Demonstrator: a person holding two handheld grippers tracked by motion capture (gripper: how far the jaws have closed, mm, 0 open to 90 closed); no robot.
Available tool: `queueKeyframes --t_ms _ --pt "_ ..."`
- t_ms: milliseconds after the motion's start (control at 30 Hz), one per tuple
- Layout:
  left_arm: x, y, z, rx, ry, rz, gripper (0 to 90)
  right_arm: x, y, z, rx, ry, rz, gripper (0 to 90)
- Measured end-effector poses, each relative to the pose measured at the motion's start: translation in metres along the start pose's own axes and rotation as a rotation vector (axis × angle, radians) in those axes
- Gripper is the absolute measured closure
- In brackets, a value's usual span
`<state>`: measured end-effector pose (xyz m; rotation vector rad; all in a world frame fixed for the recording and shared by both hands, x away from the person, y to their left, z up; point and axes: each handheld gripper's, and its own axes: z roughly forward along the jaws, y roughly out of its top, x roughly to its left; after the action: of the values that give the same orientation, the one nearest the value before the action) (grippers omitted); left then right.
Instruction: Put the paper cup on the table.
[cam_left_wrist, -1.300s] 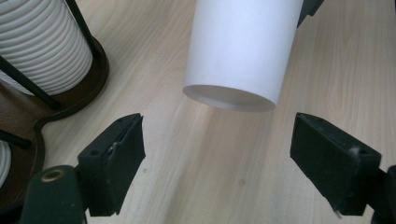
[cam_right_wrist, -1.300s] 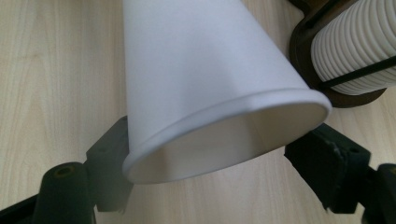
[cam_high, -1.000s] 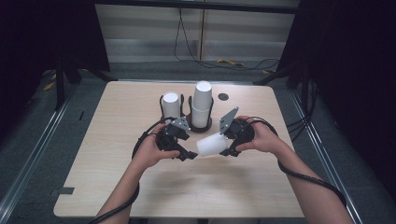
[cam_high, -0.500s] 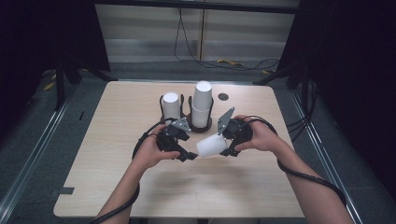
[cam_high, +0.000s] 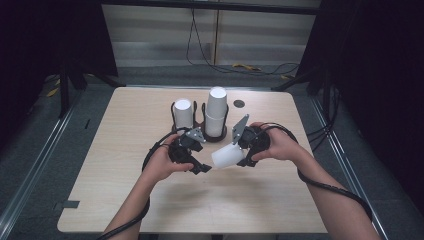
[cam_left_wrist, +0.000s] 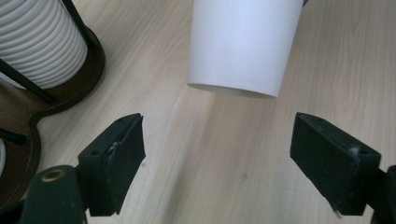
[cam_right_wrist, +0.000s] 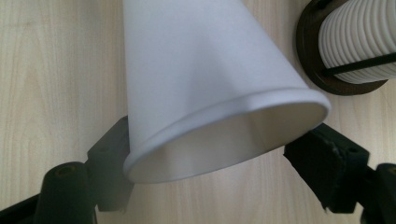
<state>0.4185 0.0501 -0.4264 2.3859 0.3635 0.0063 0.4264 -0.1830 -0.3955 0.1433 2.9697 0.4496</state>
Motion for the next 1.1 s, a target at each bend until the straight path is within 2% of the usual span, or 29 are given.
queueKeyframes --t_ms 433,833,1000,1100 --pt "-0.003 0.005 0.004 0.065 0.01 0.029 18.6 0.0 0.004 -0.001 0.016 -0.003 -0.016 21.5" --pt "-0.004 0.006 0.005 0.066 0.016 0.034 18.9 0.0 0.009 -0.001 0.05 0.001 -0.047 21.7" --pt "-0.005 0.007 0.009 0.077 0.007 0.042 18.9 0.001 0.013 0.0 0.061 0.002 -0.058 21.7" --pt "-0.006 0.007 0.01 0.085 0.015 0.044 18.9 0.001 0.014 0.002 0.069 0.002 -0.054 21.7"
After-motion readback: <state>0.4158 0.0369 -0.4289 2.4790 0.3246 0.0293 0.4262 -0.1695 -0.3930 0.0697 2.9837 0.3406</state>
